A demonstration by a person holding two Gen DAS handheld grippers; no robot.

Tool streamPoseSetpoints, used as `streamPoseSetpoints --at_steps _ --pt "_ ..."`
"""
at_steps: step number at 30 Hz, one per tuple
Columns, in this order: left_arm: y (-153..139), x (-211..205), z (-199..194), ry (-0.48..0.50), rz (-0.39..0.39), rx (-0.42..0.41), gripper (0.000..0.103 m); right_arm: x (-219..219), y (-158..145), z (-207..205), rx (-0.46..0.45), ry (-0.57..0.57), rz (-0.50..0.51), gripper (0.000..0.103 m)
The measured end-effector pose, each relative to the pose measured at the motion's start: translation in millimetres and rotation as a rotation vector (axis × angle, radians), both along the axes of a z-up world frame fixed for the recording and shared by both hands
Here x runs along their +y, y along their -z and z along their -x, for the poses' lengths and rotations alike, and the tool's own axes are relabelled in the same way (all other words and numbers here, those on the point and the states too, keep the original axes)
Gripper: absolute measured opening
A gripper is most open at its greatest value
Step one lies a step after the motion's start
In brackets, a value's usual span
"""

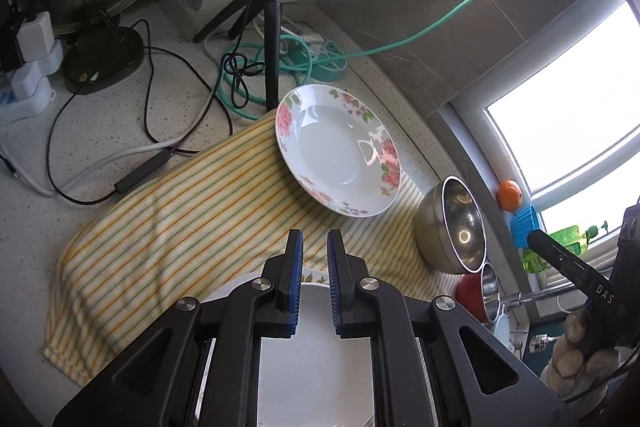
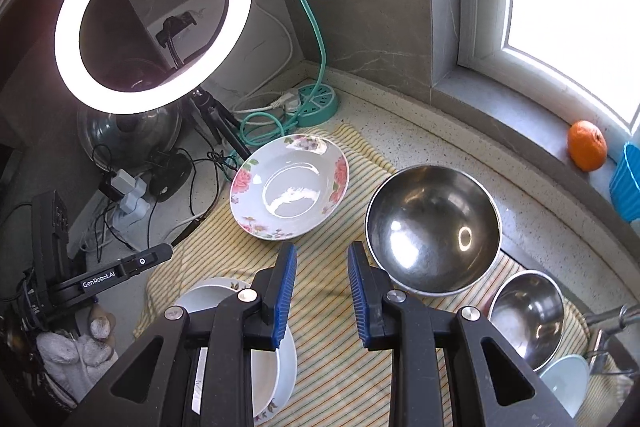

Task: Organize plates and bowls
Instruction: 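Open the right gripper and move it to the pink-flower plate by the cables, then close the right gripper on the pink-flower plate rim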

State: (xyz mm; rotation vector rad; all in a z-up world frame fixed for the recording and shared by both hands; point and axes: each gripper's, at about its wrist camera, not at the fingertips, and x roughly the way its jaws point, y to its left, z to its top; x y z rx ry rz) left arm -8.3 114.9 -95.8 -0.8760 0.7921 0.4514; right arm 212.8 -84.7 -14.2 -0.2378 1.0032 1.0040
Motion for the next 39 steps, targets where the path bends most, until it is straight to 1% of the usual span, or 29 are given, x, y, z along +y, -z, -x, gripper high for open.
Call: streamPoseSetpoints --at_steps 3,7,14,19,24,32,39 --pt "5 5 -3 -0.051 0.003 0.008 0.010 14 -1 -19 0.001 -0.032 0.026 0.024" --pt "11 12 -11 -0.091 0.013 0.020 0.010 39 9 -47 0.032 -0.063 0.044 0.024" --pt "31 25 -23 -0.141 0.045 0.048 0.010 94 45 -86 0.145 -0.116 0.070 0.024" --pt "41 34 -31 -0.171 0.070 0.049 0.010 130 70 -104 0.165 -0.130 0.115 0.023" --pt "50 41 -37 -0.196 0.095 0.045 0.010 152 89 -116 0.204 -0.136 0.143 0.023" --pt "57 48 -48 -0.199 0.118 0.041 0.010 174 109 -129 0.254 -0.155 0.166 0.022" --pt "64 54 -58 -0.195 0.113 0.063 0.010 188 127 -135 0.257 -0.159 0.202 0.022"
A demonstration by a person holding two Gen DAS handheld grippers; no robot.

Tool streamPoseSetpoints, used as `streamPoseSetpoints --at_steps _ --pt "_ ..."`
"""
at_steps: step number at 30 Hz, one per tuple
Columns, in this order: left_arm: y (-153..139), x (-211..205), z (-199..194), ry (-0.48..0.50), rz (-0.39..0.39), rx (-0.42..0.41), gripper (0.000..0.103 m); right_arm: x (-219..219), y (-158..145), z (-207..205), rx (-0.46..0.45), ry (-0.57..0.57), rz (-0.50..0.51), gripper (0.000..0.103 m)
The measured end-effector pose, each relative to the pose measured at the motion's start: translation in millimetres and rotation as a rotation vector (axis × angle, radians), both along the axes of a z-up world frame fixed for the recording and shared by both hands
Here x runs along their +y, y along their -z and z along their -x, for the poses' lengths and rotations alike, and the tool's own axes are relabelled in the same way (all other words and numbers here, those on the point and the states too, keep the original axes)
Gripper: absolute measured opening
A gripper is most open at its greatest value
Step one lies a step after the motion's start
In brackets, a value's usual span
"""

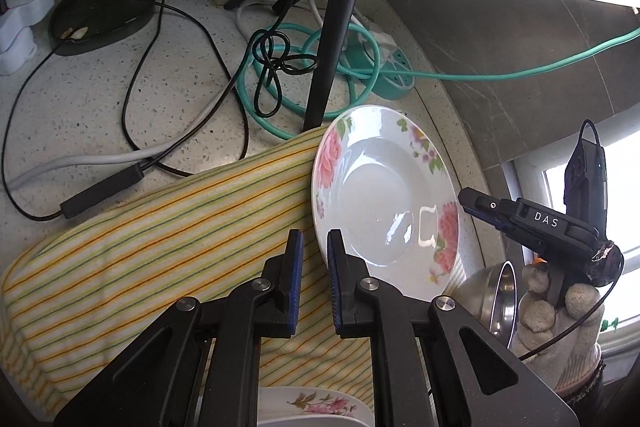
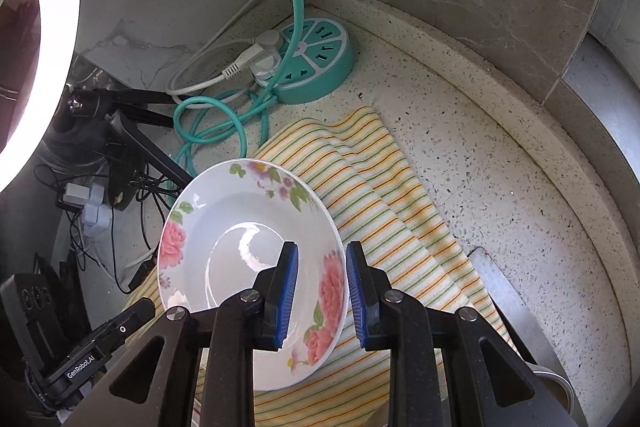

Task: Organize plates and bowls
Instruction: 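Close the right gripper on the pink-flower plate rim, then lift the pink-flower plate with the right gripper while the left gripper holds the stack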

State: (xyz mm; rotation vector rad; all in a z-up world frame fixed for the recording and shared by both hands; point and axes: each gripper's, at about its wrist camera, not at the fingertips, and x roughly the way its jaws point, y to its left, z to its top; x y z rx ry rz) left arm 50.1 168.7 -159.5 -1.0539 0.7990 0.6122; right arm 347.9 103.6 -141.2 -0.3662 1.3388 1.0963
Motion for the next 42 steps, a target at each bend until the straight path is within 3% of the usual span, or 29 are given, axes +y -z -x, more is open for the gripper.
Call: streamPoseSetpoints --at_steps 10,20,42 --pt "6 4 -10 0.019 -0.003 0.024 0.010 4 15 -9 0.044 0.018 0.024 0.022" --pt "7 9 -13 0.031 -0.017 0.024 0.010 9 25 -5 0.040 0.012 0.048 0.013" --pt "6 3 -28 0.094 -0.069 0.062 0.009 7 23 -4 0.027 0.009 0.050 0.011"
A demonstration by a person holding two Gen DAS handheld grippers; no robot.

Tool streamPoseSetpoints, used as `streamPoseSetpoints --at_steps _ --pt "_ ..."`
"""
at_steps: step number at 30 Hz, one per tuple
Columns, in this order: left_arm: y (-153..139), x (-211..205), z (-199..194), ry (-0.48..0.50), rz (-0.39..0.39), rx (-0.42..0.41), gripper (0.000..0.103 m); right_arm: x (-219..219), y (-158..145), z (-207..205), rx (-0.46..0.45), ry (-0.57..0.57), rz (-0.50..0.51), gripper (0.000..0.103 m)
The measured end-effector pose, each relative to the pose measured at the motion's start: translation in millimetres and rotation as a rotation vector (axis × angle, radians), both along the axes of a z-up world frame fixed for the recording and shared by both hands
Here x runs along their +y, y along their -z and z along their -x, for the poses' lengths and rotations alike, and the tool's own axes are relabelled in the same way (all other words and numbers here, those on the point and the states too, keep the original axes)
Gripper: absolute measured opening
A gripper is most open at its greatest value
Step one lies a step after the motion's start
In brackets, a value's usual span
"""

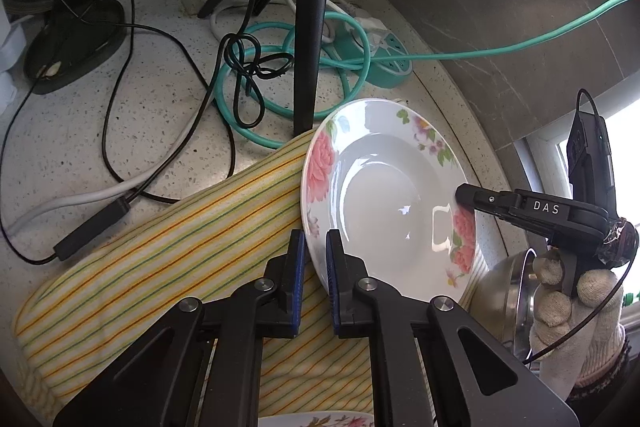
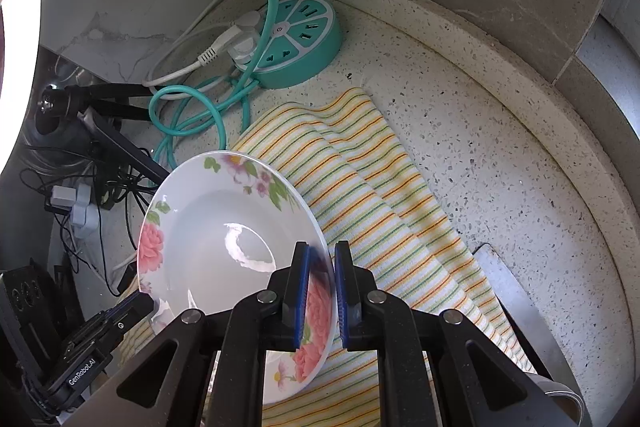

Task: Organize plates and bowls
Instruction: 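Lift the pink-flower plate with the right gripper while the left gripper holds the stack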

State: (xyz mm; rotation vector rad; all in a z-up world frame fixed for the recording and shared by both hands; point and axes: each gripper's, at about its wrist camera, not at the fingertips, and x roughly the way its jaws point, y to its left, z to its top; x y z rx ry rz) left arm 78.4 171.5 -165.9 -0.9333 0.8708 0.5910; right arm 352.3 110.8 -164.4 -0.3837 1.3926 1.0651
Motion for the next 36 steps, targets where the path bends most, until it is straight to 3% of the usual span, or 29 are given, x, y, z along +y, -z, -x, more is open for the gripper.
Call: streamPoseSetpoints --at_steps 36 --pt "-17 -12 16 0.045 -0.060 0.006 0.009 -27 -14 18 0.050 0.032 -0.015 0.008"
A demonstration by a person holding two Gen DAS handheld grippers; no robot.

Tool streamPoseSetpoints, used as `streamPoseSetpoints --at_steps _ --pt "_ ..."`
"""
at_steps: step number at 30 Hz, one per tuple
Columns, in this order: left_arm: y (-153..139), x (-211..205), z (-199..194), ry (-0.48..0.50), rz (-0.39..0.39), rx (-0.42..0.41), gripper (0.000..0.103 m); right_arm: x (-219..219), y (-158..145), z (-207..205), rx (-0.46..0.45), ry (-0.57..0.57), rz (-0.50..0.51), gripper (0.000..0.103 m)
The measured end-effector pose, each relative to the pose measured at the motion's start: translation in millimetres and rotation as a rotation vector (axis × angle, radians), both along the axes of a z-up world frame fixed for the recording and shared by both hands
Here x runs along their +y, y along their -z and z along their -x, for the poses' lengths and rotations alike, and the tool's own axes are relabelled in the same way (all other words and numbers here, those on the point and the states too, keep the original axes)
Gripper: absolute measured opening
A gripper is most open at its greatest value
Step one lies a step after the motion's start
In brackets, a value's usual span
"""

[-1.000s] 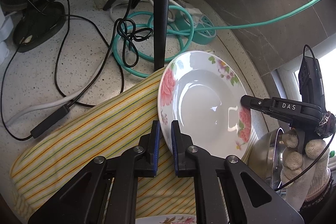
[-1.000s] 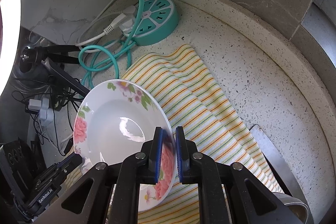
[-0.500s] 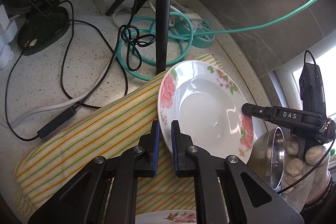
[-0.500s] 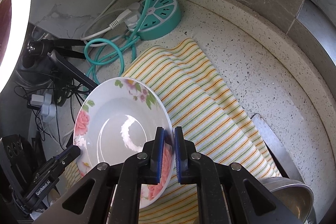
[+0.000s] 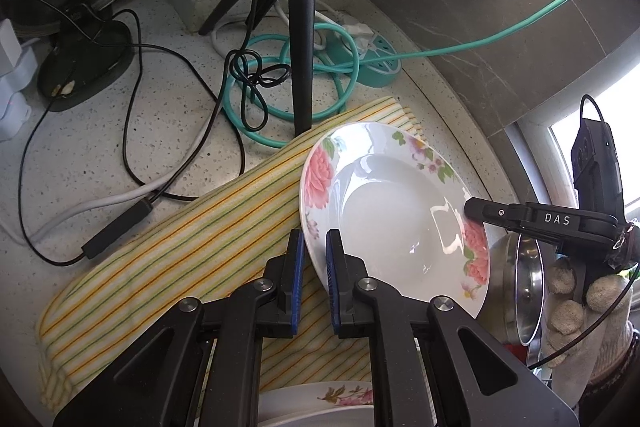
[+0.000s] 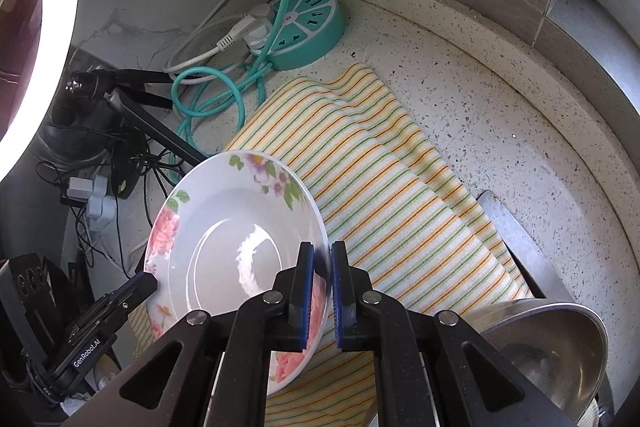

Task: Organize plates and bowls
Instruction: 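Lift the pink-flower plate with the right gripper while the left gripper holds the stack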

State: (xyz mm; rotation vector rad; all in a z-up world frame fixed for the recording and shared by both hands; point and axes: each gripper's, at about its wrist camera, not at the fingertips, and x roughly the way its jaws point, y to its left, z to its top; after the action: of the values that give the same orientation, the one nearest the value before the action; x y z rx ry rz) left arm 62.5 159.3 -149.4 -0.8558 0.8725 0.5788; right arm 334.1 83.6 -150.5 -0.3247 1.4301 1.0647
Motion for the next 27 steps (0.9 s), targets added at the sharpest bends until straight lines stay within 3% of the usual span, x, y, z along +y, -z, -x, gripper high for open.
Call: streamPoseSetpoints --at_steps 27 --pt "-22 -14 18 0.042 -0.021 -0.018 0.009 -34 -30 21 0.035 0.046 -0.061 0.008"
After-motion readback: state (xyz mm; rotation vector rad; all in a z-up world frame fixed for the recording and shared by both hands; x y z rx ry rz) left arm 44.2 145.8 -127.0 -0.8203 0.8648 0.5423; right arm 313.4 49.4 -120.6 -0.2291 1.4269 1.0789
